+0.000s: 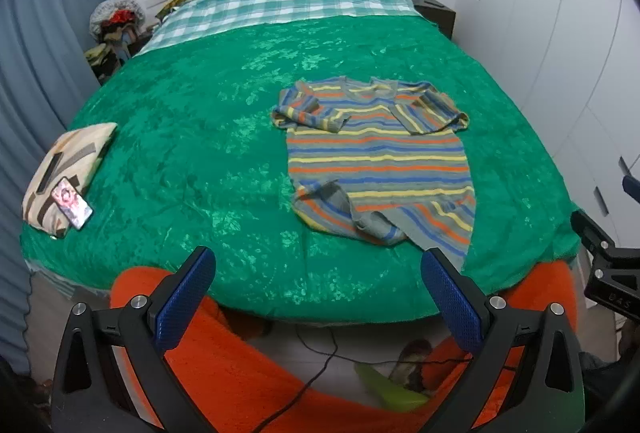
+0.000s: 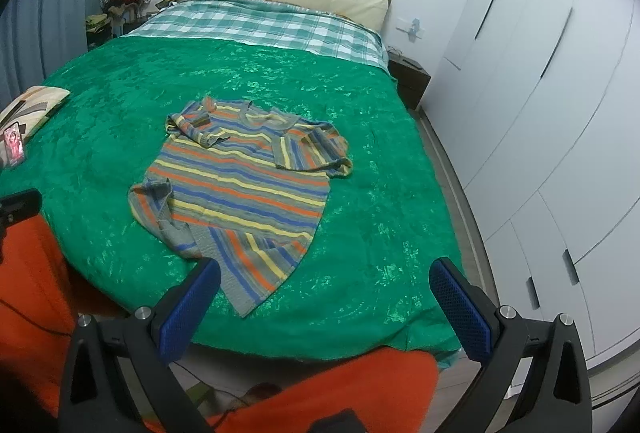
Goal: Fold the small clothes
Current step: 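Move both grippers toward the striped sweater on the bed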
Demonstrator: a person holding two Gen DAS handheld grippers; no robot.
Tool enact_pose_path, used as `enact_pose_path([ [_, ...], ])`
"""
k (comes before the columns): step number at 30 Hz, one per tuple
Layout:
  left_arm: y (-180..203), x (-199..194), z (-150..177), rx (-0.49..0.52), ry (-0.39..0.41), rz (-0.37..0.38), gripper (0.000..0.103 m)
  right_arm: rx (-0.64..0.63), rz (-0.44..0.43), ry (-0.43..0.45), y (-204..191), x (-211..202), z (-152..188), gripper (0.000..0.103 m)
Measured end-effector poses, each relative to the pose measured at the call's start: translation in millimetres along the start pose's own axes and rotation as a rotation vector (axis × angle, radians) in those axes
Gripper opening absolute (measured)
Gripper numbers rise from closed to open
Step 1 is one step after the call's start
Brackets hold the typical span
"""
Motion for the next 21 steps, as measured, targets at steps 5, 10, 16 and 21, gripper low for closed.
enact_pose_path([
  [5, -9.5, 0.0, -3.9, -0.014, 0.000, -0.040, 0.103, -0.004, 0.001, 0.006, -3.4, 3.3, -4.9, 0.103],
  [10, -16.2, 7.8, -9.8, -0.041, -0.007, -0.030, 0.103, -0.016, 0.002, -0.016, -6.8, 13.9, -10.7, 0.103],
  [16, -10.2, 12.5, -21.6, -0.021, 0.001, -0.016, 0.103, -0.016, 0.034, -0.041, 0.0, 27.2, -18.4, 0.103],
  [21, -9.8, 19.4, -28.5, -0.015, -0.008, -0.010, 0.102, 0.005, 0.047, -0.057, 6.0, 36.1, -22.5, 0.103],
])
Point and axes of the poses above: each gripper's, at about its wrist camera, not at the fingertips, and x roughly the way its jaws point, y to its right, z to its underside, the point moved 4 cm from there along x, roughly the way its jaws point, and after that the axes turned 10 degrees about -y, right-handed, at the moved point
